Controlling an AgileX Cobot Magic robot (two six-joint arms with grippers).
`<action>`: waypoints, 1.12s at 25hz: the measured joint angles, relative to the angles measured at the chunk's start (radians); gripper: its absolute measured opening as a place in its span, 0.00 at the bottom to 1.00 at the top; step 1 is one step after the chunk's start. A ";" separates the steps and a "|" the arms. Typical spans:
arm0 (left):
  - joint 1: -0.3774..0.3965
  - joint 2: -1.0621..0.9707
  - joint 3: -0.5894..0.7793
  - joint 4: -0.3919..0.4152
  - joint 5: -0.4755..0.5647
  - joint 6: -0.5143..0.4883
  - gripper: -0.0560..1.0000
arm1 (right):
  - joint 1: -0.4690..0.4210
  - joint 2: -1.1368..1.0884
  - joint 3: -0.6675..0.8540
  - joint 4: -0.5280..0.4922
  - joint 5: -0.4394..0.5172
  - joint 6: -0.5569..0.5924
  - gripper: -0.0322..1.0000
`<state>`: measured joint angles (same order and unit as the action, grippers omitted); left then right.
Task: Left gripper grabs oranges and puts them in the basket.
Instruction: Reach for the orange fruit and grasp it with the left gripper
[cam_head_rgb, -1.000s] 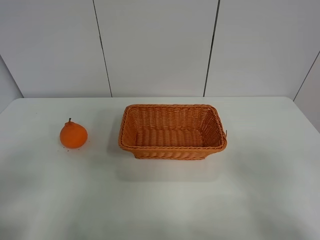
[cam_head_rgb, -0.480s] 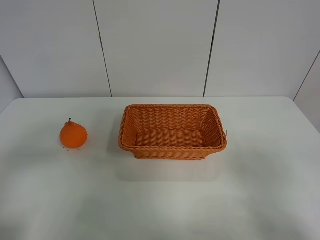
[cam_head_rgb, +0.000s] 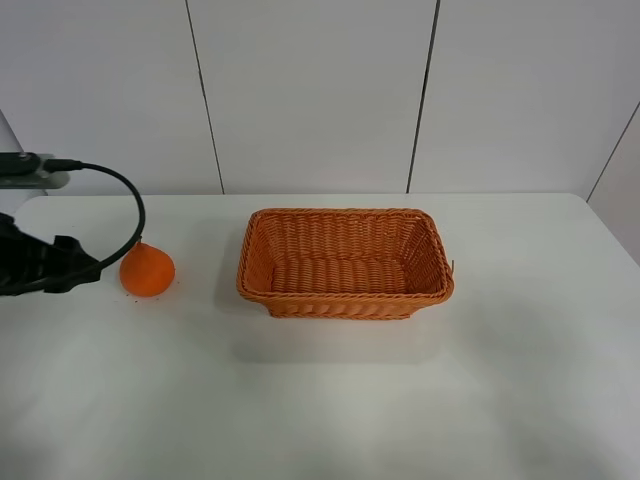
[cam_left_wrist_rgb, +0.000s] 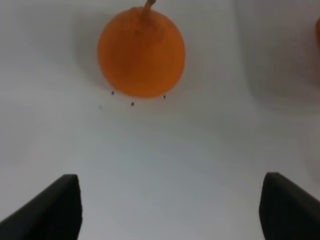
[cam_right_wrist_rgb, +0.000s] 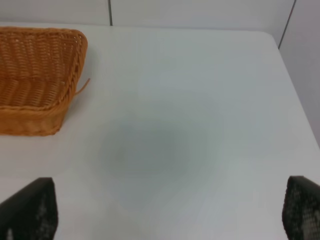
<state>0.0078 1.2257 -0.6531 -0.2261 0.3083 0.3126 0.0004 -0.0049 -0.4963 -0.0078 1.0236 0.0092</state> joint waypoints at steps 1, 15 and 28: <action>0.000 0.063 -0.033 -0.005 -0.011 0.013 0.85 | 0.000 0.000 0.000 0.000 0.000 0.000 0.70; 0.000 0.551 -0.437 -0.012 -0.028 0.031 0.86 | 0.000 0.000 0.000 0.000 0.000 0.000 0.70; 0.000 0.739 -0.503 0.011 -0.031 0.042 0.86 | 0.000 0.000 0.000 0.000 0.000 0.000 0.70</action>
<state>0.0078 1.9648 -1.1562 -0.2155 0.2776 0.3550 0.0004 -0.0049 -0.4963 -0.0078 1.0236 0.0092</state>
